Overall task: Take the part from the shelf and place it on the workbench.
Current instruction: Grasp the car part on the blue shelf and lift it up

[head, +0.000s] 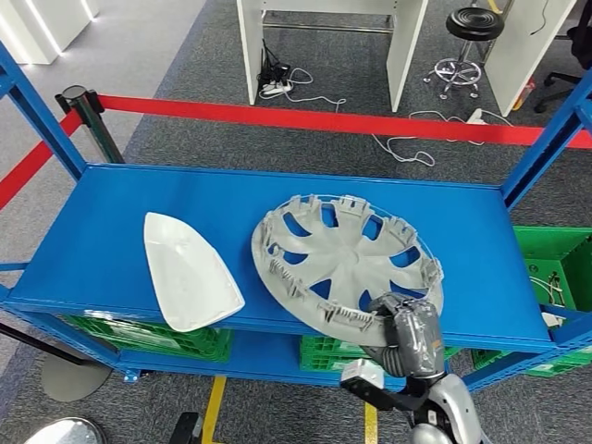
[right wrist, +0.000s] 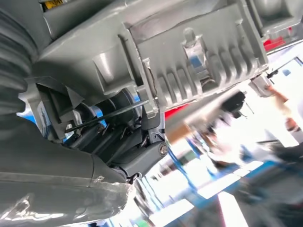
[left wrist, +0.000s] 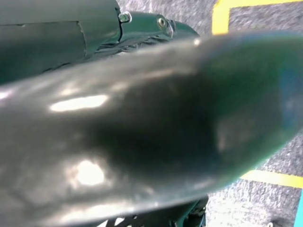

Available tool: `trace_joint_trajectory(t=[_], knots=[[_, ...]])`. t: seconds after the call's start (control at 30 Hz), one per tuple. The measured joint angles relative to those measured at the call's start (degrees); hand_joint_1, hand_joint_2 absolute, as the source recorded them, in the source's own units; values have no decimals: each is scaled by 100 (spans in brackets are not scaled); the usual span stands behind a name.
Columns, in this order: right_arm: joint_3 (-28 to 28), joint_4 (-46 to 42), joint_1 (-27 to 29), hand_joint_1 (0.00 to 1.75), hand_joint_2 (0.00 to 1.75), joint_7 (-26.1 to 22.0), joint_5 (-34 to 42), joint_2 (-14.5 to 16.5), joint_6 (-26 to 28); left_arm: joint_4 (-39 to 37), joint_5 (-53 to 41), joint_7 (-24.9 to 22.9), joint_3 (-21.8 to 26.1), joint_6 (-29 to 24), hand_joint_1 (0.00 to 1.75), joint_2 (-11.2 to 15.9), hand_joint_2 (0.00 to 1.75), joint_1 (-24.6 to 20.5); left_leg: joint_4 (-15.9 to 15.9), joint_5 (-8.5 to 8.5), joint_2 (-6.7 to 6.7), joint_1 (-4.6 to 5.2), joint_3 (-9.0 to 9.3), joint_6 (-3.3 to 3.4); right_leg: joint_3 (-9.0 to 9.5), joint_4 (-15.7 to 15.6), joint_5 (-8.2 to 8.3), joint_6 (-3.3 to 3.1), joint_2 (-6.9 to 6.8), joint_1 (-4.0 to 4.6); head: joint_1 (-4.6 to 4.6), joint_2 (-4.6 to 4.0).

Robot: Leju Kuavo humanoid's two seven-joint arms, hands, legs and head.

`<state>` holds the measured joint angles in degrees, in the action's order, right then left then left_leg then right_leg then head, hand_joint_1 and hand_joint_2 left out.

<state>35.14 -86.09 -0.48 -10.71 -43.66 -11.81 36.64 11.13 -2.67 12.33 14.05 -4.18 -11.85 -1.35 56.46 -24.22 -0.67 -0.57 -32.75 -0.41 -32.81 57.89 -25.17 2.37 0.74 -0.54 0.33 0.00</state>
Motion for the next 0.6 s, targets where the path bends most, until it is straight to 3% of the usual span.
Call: trace_joint_trajectory(t=[0.1,0.2,0.37,0.6], knots=[[-444,-344,12,175,175,-220,1564,157,-481,0,-114,335,-78,92,0,14,0,7,0,0,0,0,1,0,0,0,0,0,1,0,0,0],[-932,-665,-13,175,175,-308,2493,245,-1004,0,-230,651,-181,259,0,38,0,13,0,1,0,0,1,0,1,0,1,-1,0,0,1,1],[-1445,-912,-23,175,175,-365,2868,297,-1365,1,-322,825,-316,285,0,75,0,14,0,1,0,0,1,0,1,0,2,-1,0,0,1,1],[-1652,-1034,-7,175,175,-462,3181,358,-1518,0,-384,895,-412,277,0,89,0,11,0,1,0,0,-1,0,-3,1,2,-2,0,0,1,1]])
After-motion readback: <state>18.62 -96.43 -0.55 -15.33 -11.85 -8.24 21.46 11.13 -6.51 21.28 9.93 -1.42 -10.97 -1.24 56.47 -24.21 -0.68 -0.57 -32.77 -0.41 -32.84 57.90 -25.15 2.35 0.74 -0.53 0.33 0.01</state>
